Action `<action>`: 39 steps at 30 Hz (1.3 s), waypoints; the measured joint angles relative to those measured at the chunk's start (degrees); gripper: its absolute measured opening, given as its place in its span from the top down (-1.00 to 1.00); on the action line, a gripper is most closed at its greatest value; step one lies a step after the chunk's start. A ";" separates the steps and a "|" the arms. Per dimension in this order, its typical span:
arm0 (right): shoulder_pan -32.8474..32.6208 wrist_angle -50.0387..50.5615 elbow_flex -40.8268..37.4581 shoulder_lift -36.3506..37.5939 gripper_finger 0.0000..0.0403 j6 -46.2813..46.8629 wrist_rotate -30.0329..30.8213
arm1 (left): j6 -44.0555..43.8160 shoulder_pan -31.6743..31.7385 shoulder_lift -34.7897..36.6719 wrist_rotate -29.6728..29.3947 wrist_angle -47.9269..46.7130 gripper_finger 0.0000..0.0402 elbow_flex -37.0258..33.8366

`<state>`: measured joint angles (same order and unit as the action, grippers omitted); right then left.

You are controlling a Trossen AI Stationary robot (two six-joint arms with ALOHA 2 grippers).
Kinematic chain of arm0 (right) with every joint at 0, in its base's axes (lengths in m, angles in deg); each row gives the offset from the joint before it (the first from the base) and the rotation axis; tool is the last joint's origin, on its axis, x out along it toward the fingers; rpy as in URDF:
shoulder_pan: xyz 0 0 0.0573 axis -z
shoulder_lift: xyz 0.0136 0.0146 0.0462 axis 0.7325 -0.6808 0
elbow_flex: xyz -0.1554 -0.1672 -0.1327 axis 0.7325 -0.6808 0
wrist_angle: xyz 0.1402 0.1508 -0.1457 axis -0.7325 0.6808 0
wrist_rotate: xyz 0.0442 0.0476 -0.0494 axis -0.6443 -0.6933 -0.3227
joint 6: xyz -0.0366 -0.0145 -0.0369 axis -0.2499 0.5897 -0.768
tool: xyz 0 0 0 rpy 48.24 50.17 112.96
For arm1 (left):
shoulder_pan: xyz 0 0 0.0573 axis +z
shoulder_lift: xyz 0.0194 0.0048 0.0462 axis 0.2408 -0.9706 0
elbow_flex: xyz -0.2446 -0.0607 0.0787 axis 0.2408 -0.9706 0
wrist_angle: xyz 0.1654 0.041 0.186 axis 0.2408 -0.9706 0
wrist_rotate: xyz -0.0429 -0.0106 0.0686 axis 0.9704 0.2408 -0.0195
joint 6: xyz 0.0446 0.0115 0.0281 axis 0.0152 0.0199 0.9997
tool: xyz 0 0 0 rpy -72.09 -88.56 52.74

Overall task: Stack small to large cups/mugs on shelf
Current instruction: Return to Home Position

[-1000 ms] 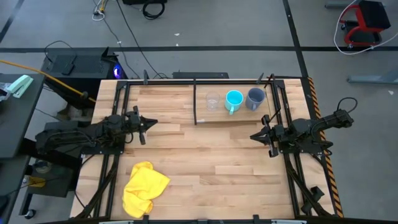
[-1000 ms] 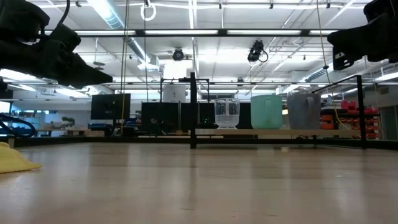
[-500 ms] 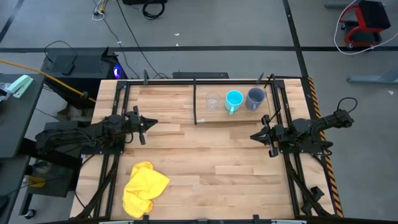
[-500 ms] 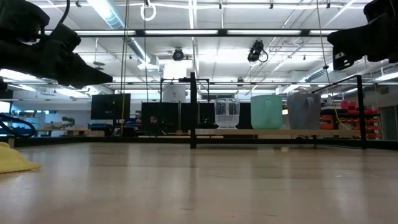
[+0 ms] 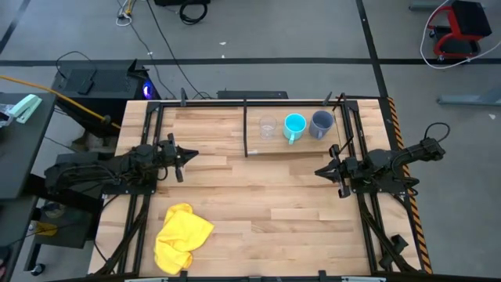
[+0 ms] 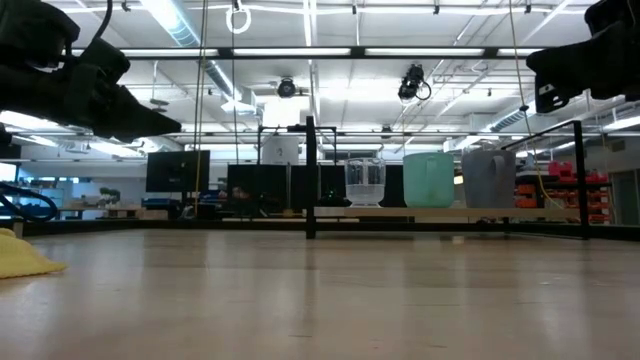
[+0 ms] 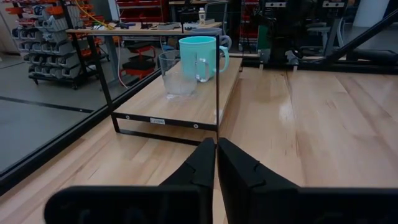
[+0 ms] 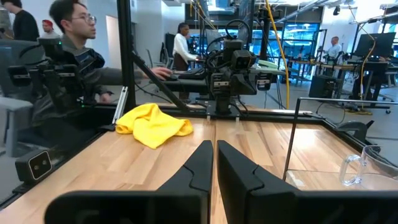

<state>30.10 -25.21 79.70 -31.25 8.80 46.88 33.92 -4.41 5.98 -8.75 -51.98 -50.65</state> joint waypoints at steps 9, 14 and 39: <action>0.00 0.00 0.00 0.00 0.86 -0.01 0.00 | 0.02 0.02 0.00 0.00 0.00 0.82 0.00; 0.00 0.00 0.00 0.00 0.86 -0.02 0.00 | 0.02 0.02 0.00 0.00 0.01 0.85 0.00; 0.00 0.00 0.00 0.00 0.86 -0.02 0.00 | 0.02 -0.01 0.00 0.00 0.02 0.84 0.00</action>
<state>30.10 -25.21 79.70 -31.25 8.78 46.88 33.93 -4.41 5.98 -8.75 -51.96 -50.65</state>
